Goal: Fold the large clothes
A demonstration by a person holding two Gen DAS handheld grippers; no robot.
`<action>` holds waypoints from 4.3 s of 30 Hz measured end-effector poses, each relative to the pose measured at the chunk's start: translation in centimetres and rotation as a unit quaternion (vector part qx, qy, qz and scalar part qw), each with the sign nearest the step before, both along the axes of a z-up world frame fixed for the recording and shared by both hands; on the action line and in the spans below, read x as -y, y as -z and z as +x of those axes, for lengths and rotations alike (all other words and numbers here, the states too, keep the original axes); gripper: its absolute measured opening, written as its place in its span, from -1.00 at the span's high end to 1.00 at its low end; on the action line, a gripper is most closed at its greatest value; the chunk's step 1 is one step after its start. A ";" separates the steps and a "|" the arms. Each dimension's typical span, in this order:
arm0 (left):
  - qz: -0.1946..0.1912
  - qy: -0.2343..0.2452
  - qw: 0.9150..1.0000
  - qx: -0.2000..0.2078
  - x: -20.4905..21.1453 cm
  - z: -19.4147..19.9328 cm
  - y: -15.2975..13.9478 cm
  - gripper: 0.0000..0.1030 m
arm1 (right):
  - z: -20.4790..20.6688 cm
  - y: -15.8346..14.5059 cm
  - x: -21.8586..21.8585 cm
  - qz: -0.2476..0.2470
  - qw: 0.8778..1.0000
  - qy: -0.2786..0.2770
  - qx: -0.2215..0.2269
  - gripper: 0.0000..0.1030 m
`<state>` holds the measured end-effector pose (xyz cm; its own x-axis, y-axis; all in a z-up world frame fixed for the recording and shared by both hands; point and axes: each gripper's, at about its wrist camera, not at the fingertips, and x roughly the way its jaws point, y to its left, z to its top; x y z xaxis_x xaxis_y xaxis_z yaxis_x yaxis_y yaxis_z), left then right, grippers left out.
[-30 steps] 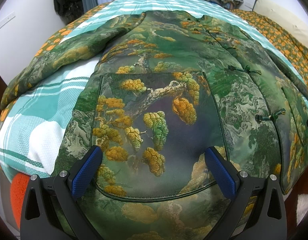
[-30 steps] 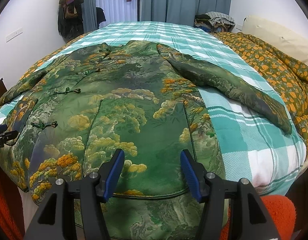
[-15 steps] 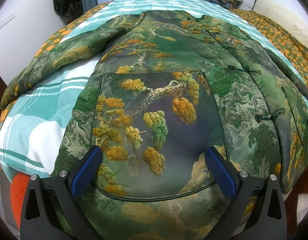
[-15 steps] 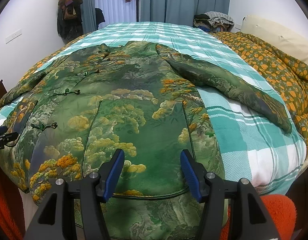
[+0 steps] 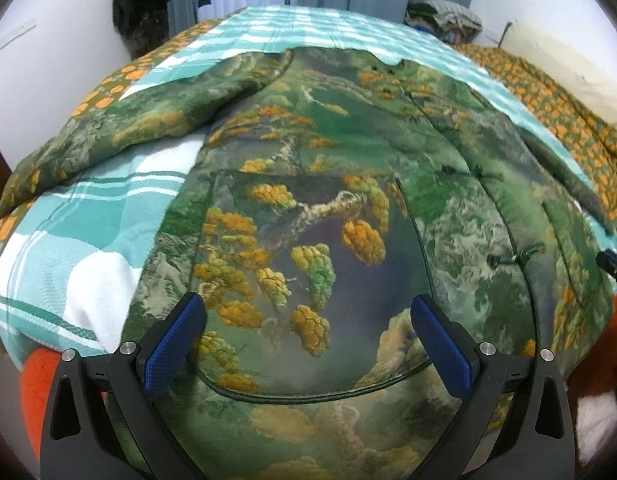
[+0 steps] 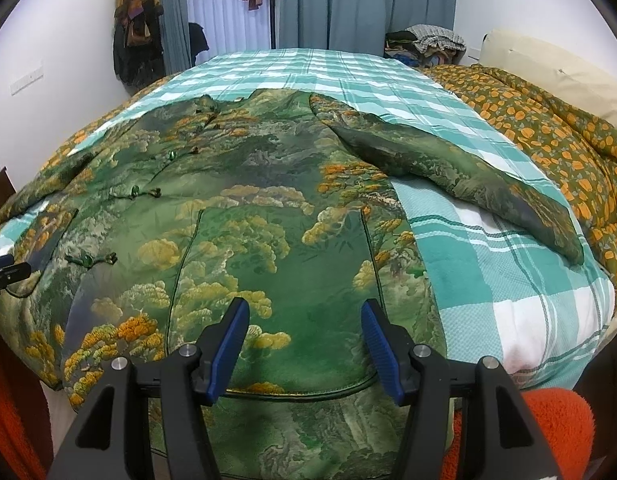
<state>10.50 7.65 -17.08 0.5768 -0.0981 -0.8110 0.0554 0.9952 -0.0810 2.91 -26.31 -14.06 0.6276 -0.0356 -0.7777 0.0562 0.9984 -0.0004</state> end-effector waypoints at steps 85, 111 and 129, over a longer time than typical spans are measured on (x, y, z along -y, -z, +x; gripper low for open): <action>-0.058 0.077 0.995 -0.025 10.9 24.6 -5.1 0.79 | 6.9 -2.1 0.3 0.106 0.991 -0.035 0.076 -0.22; -0.078 0.046 0.995 -0.033 8.2 24.7 4.4 0.54 | 33.9 4.5 8.4 0.124 0.985 0.030 -0.114 0.53; -0.097 0.043 0.994 -0.030 7.1 24.3 5.1 0.54 | 36.6 5.2 10.2 0.186 0.978 0.052 -0.079 0.48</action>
